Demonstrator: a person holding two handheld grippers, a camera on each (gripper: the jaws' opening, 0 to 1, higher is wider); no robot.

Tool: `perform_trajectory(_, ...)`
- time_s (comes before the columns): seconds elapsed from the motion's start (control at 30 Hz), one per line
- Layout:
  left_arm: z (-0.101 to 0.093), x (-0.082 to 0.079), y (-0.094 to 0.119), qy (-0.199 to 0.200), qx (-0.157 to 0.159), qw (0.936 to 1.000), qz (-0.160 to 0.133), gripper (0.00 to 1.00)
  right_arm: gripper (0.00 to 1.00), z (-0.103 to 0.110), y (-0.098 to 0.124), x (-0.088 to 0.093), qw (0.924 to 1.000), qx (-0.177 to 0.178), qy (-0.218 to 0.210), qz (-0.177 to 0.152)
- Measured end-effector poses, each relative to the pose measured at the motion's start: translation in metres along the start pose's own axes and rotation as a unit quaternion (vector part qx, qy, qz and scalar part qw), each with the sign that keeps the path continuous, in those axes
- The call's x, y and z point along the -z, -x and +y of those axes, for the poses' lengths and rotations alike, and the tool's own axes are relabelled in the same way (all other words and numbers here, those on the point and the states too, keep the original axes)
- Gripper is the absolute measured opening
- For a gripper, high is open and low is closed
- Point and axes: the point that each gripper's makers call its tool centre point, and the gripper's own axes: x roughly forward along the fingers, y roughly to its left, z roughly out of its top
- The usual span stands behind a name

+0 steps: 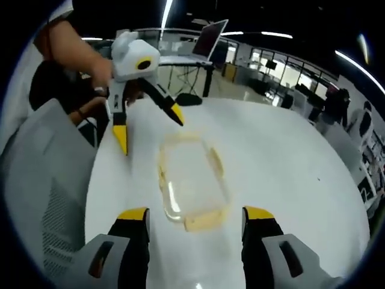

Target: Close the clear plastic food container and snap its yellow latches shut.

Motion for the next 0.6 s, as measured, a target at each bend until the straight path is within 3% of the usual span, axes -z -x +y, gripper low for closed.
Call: perform_trajectory(0.6, 0.026, 0.02, 0.004, -0.045, 0.009, 0.9977, 0.05, 0.77, 0.59, -0.003, -0.013, 0.01, 0.999, -0.028, 0.016, 0.032)
